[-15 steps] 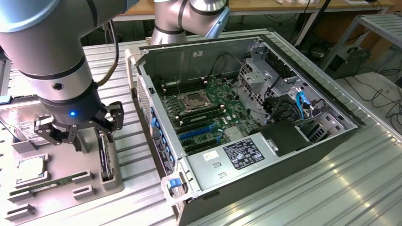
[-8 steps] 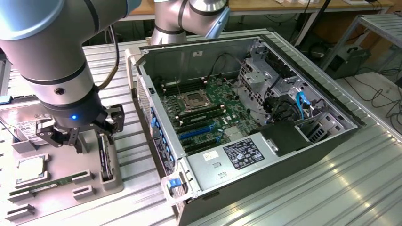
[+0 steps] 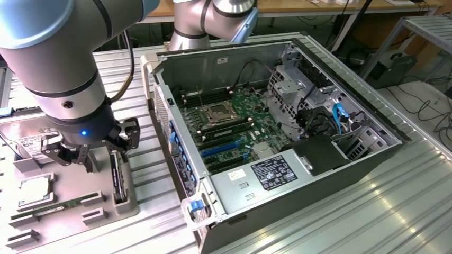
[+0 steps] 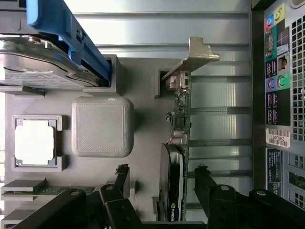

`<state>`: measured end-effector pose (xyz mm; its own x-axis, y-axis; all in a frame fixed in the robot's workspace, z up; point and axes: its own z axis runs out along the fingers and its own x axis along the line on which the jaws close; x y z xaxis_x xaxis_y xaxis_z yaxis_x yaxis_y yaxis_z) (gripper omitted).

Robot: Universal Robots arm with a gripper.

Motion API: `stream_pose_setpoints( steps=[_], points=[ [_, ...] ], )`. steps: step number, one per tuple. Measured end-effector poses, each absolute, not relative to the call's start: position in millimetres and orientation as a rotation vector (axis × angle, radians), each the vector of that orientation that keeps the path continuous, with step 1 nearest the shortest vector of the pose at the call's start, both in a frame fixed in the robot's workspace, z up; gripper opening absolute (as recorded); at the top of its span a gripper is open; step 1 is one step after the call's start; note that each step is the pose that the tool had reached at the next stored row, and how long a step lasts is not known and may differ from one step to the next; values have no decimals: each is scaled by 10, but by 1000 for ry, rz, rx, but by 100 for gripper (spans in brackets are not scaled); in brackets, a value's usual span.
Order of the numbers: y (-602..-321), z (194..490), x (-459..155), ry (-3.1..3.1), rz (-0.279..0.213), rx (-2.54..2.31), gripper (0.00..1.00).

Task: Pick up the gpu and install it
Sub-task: 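Pick up the gpu and move the gpu toward the slot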

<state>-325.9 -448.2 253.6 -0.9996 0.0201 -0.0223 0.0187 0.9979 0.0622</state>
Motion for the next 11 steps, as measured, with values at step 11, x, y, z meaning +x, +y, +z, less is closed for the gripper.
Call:
stream_pose_setpoints(
  steps=[11],
  points=[
    [-4482,2530,-3223,3117,97,31,66]
  ],
)
